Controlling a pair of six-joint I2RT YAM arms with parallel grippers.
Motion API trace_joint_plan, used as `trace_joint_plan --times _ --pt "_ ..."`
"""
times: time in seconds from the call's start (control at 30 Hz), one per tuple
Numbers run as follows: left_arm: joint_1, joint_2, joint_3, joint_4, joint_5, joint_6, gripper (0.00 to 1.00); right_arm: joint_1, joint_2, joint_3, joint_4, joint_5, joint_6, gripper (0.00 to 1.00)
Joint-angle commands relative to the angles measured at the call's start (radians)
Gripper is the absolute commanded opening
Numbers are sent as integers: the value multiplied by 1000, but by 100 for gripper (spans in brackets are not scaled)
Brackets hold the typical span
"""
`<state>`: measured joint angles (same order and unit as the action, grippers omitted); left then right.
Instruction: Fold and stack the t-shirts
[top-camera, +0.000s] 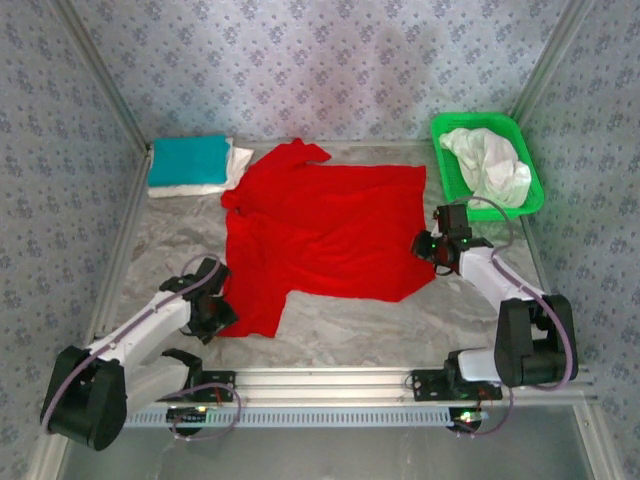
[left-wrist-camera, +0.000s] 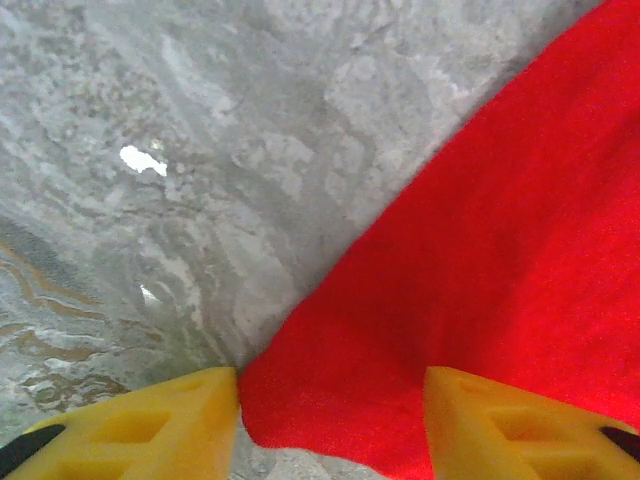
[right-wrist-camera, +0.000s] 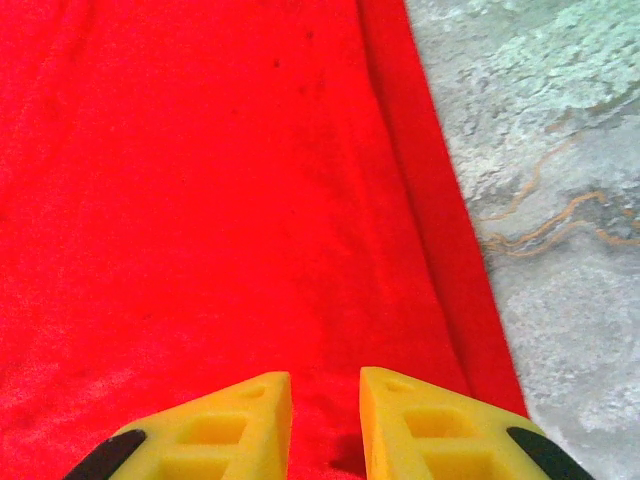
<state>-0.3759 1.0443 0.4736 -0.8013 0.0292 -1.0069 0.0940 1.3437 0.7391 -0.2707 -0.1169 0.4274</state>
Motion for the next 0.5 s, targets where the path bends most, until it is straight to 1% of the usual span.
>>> trace_joint_plan --times 0.0,0.07,0.2,0.3,0.37,0.47 --pt "-6 2 -11 33 6 4 45 -18 -9 2 3 -29 -19 27" --pt "-6 0 -19 43 9 4 35 -23 -15 2 5 -25 -18 27" --pt "-6 -1 -15 34 13 5 18 -27 -15 5 0 -32 -14 27" --pt "-6 -5 10 -1 -5 23 11 -26 -16 5 -3 -35 -15 27" --pt "-6 -8 26 -17 -21 32 2 -26 -17 5 -11 -40 -12 27" --pt "-6 -27 44 -28 -35 32 0 -25 -29 24 -70 -72 -13 27"
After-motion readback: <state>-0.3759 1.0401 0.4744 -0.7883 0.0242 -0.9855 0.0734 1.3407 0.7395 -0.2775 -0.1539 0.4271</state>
